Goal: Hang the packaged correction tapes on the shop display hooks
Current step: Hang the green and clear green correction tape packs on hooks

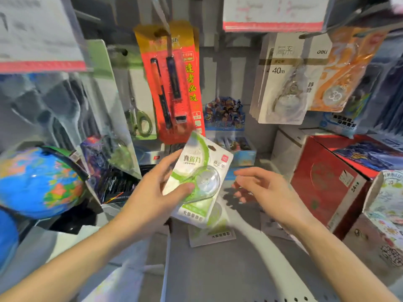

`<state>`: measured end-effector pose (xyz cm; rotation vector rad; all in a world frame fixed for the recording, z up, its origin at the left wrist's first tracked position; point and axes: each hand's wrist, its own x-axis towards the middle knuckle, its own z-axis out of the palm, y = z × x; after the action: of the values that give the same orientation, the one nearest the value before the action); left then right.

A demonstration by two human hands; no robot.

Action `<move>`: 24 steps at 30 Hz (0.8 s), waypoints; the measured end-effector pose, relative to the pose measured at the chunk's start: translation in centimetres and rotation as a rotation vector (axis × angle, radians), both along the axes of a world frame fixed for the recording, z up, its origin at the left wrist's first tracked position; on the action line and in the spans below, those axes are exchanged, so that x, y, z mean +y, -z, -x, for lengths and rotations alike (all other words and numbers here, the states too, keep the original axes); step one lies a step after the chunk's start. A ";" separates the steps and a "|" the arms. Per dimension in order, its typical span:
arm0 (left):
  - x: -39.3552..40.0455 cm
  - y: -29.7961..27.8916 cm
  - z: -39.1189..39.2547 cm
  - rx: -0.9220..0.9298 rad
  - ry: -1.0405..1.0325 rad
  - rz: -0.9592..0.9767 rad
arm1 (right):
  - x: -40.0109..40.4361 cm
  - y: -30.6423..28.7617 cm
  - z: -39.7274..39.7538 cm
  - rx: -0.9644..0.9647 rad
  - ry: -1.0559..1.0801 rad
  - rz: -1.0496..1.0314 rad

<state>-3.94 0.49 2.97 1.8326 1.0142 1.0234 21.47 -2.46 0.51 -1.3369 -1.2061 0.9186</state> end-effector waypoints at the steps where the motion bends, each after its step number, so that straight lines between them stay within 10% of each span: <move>1: -0.1 0.1 0.6 0.038 -0.024 -0.023 | 0.2 0.7 0.1 -0.163 0.021 0.022; 7: -1.4 0.1 1.7 0.201 -0.116 -0.122 | 1.4 5.3 3.2 -0.838 -0.046 0.235; 24: -1.4 0.3 -0.3 0.214 -0.092 -0.108 | 0.4 5.3 0.0 -1.020 -0.049 0.427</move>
<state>-3.68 -0.93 2.69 2.0332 1.1995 0.9672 21.48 -2.03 -4.78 -2.2646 -1.8563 0.5107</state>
